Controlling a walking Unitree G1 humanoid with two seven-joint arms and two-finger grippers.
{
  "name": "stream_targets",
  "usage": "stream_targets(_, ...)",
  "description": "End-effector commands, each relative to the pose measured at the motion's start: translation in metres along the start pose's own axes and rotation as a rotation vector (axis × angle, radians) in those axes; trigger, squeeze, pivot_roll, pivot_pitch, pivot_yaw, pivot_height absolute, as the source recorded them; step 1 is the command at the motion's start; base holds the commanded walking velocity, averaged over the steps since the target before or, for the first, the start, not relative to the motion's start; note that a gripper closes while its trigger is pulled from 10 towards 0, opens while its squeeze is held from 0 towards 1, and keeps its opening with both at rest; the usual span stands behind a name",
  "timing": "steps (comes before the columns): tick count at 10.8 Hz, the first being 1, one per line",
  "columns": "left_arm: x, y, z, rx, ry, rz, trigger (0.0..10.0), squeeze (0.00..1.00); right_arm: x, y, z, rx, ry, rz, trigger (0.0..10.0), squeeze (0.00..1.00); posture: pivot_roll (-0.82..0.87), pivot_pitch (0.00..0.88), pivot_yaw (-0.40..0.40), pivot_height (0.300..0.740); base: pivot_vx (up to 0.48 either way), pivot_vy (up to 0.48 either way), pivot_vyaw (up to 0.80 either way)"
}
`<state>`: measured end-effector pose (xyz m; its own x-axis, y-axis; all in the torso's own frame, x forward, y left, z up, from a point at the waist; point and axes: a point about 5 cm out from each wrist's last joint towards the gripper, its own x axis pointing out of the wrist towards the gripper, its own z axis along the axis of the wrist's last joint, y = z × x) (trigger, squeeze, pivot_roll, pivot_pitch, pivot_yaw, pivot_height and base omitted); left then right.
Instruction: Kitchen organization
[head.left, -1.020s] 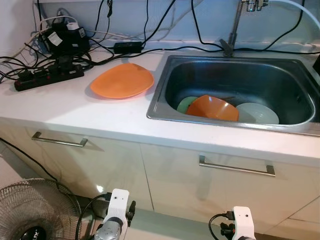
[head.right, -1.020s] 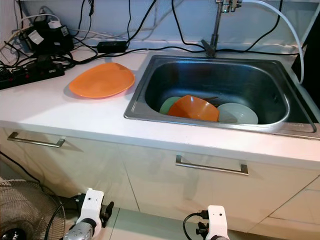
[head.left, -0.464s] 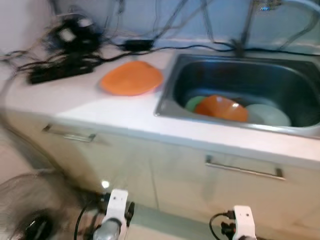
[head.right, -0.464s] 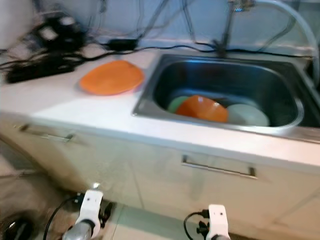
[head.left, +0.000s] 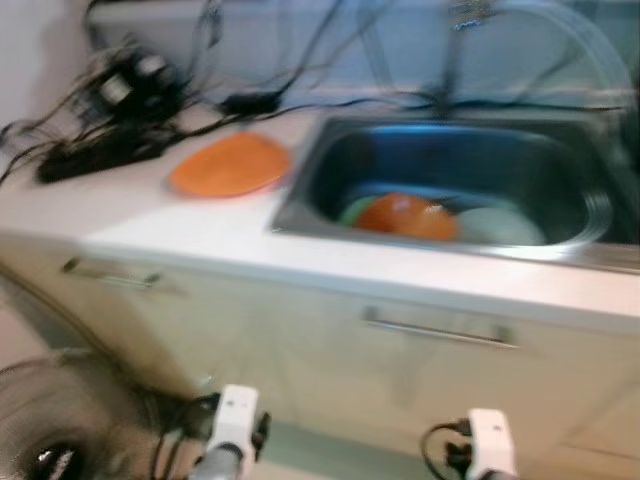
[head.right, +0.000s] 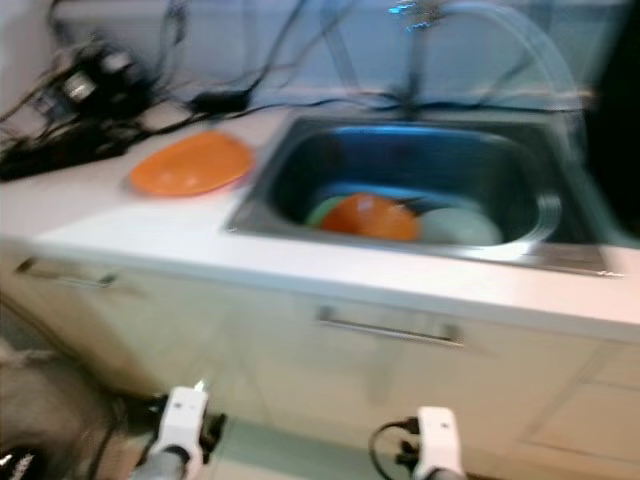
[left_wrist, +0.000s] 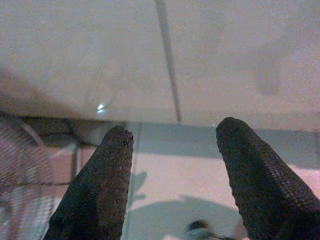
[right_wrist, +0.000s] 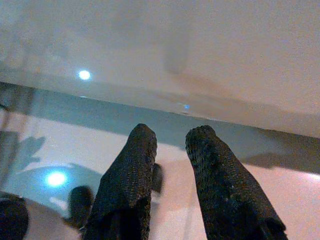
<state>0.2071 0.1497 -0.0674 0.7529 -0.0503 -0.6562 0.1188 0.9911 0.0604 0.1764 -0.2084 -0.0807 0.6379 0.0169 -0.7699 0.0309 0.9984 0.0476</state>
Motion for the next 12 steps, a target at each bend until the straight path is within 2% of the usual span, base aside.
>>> stream_targets(1,-0.0031,0.0106,-0.0087,0.005,0.031,0.03,10.0,0.0,0.0015,0.0081,-0.0007,0.008,0.005,0.024,10.0,0.0,0.04,0.0,0.097,0.728,0.0,0.0,0.0)
stream_targets(8,-0.0036,0.0106,-0.0104,-0.013,0.037,0.034,10.0,0.0,0.0012,0.0074,-0.0008,0.002,0.005,0.027,10.0,0.0,0.03,0.0,0.092,0.728,0.0,0.0,0.0)
stream_targets(12,-0.0039,0.0099,-0.0111,-0.019,0.036,0.035,10.0,0.0,0.001,0.0072,-0.0005,0.007,-0.003,0.029,10.0,0.0,0.03,0.0,0.091,0.728,-0.218,0.0,0.0)
